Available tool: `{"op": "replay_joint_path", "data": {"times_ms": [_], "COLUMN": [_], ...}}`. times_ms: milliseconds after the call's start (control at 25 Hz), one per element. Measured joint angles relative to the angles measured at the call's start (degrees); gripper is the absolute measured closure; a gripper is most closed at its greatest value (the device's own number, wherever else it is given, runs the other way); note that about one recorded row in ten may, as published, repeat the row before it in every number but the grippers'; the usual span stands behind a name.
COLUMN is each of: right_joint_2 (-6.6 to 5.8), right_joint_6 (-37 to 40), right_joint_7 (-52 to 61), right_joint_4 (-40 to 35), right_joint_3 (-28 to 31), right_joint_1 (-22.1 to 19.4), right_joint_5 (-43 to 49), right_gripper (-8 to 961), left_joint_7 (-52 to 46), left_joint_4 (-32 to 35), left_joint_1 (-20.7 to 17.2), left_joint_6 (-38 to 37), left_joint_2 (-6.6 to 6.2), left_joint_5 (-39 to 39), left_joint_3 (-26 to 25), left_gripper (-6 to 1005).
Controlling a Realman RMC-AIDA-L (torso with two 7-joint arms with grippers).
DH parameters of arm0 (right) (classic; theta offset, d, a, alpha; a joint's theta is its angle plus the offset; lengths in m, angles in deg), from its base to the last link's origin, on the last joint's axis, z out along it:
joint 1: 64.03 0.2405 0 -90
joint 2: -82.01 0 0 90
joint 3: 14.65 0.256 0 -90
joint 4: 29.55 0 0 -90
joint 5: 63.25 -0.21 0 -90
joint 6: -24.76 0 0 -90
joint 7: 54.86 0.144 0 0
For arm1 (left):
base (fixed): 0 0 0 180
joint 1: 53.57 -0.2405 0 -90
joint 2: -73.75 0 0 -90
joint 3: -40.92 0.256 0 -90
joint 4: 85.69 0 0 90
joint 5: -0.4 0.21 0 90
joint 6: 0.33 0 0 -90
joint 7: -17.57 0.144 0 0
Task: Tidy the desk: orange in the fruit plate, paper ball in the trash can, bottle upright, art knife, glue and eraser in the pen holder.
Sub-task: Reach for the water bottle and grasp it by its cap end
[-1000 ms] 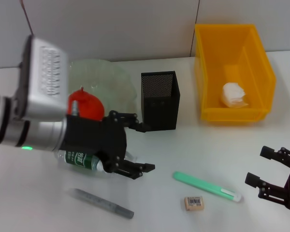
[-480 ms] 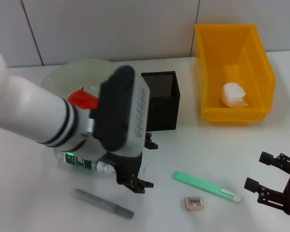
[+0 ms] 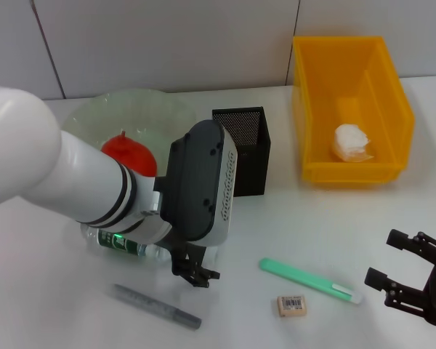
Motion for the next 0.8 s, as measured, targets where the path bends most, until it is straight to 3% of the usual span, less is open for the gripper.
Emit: {"op": "replay_joint_path", "data": {"times_ms": [680, 800], "right_joint_2": [-0.09, -0.11], "right_joint_6": [-0.2, -0.1], "right_joint_7": [0.8, 0.8], "right_joint_4": [-0.7, -1.0], "right_joint_3": [0.0, -0.1], "right_joint_1": [0.9, 1.0], "right_joint_5": [0.0, 0.0], "right_gripper": [105, 105], "left_joint_7": [-2.7, -2.7], "left_joint_4": [-1.7, -2.0], "left_joint_1": [2.0, 2.1], "left_joint_6": [1.3, 1.8], "left_joint_2": [0.00, 0.00], "left_joint_5": [3.1, 3.2], "left_joint_3": [2.9, 3.4], "left_gripper": [187, 251]}}
